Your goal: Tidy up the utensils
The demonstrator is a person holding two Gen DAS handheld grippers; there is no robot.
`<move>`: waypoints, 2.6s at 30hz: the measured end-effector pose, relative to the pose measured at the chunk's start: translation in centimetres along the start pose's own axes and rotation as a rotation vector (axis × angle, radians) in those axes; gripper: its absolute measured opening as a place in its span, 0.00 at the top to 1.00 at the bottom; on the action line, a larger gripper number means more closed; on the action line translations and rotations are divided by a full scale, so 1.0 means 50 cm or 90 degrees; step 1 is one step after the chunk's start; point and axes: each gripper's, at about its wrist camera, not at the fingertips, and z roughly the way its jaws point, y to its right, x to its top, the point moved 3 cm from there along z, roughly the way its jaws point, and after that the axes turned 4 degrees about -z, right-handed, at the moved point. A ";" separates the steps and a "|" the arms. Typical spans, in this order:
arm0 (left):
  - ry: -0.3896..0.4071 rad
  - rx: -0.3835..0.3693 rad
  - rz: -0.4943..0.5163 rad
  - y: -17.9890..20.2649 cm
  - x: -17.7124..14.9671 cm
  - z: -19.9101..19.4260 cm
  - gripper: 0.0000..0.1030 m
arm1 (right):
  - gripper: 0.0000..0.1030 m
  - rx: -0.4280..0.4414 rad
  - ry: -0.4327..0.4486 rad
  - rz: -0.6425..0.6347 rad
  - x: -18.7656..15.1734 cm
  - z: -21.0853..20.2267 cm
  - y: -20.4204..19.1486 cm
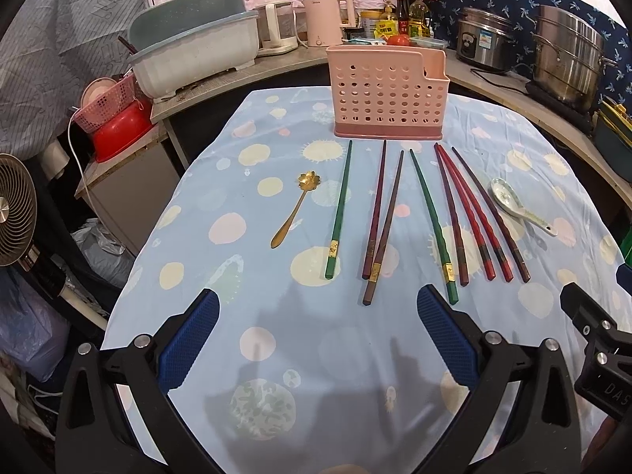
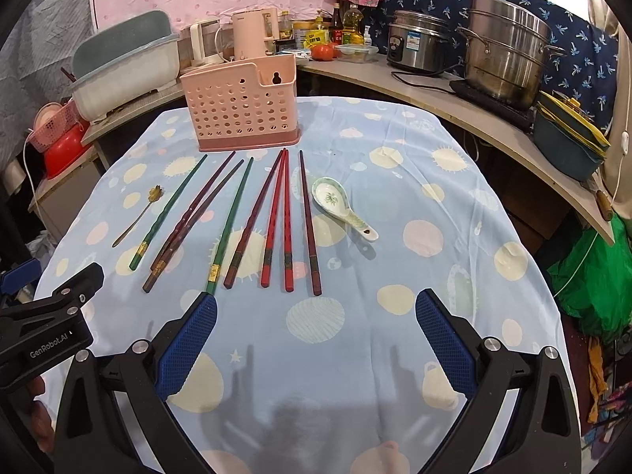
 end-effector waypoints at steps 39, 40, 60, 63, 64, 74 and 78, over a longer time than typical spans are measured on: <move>0.007 0.010 -0.004 -0.012 0.006 -0.010 0.07 | 0.06 0.007 0.009 -0.006 0.005 -0.012 -0.009; 0.007 0.011 -0.004 -0.012 0.006 -0.011 0.07 | 0.06 0.008 0.009 -0.006 0.005 -0.012 -0.009; 0.007 0.012 -0.005 -0.015 0.005 -0.009 0.07 | 0.06 0.008 0.010 -0.006 0.005 -0.013 -0.011; 0.006 0.010 -0.003 -0.013 0.004 -0.008 0.07 | 0.06 0.009 0.010 -0.006 0.004 -0.014 -0.012; 0.006 0.008 -0.002 -0.012 0.003 -0.008 0.07 | 0.06 0.009 0.009 -0.006 0.004 -0.013 -0.012; 0.008 -0.002 0.005 -0.004 0.001 -0.007 0.07 | 0.06 0.009 0.009 -0.006 0.004 -0.014 -0.012; 0.009 -0.005 0.004 -0.004 0.002 -0.006 0.07 | 0.06 0.009 0.009 -0.006 0.004 -0.013 -0.012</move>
